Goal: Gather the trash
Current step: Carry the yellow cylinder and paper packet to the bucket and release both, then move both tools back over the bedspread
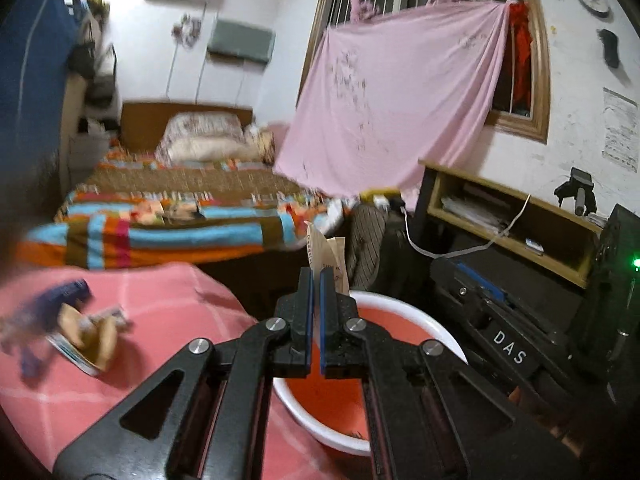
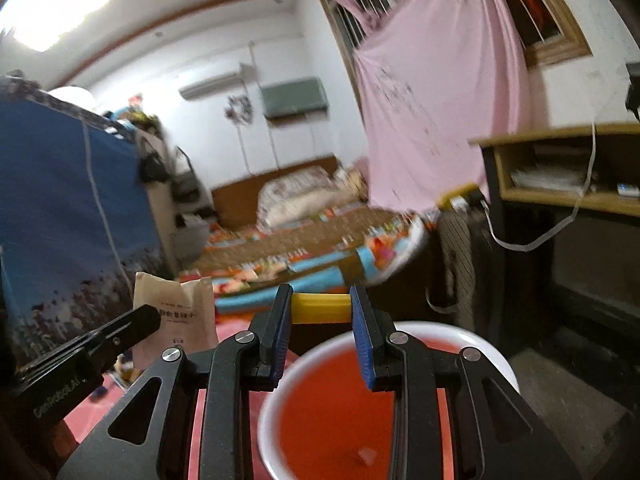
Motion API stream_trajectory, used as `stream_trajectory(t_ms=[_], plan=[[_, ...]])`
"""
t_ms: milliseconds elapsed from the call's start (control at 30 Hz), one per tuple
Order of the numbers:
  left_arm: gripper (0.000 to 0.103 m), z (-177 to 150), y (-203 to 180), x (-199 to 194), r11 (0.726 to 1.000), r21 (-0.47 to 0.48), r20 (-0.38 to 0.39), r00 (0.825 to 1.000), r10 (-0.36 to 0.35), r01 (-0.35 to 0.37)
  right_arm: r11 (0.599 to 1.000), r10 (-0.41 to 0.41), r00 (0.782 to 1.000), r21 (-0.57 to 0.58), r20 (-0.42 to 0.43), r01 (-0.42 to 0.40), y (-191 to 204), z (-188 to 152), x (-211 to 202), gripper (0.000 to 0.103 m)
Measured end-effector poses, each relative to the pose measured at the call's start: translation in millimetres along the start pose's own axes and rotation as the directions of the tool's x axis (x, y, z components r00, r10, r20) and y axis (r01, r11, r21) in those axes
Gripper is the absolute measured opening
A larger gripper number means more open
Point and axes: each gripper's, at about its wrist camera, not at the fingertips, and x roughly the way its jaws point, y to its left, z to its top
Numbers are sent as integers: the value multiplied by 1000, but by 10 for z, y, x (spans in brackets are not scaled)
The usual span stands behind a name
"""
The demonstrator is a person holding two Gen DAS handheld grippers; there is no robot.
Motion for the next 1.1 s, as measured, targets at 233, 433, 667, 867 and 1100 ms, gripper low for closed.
stream_trajectory(t_ms=[233,433,667,867,1100], plan=[[0,-109,-46,300,996,-76,-143,988,-63,52,998,-46,991,46,-125,52,-213,-90,153,27],[0,-184,-65,475,989,-131,-240,966,-95,65,994,-74,979,64,-192,88,-291,-160,193,36],[7,-173,35,423,983,-176,-240,967,-90,48,992,-76,977,82,-201,94,-326,-185,187,46],[20,-86,130,247,989,-151,-170,985,-18,-8,995,-68,989,60,-132,76,-250,-128,116,50],[48,21,367,-151,984,-113,-39,991,131,-135,999,-37,999,-11,39,38,52,-22,-59,80]])
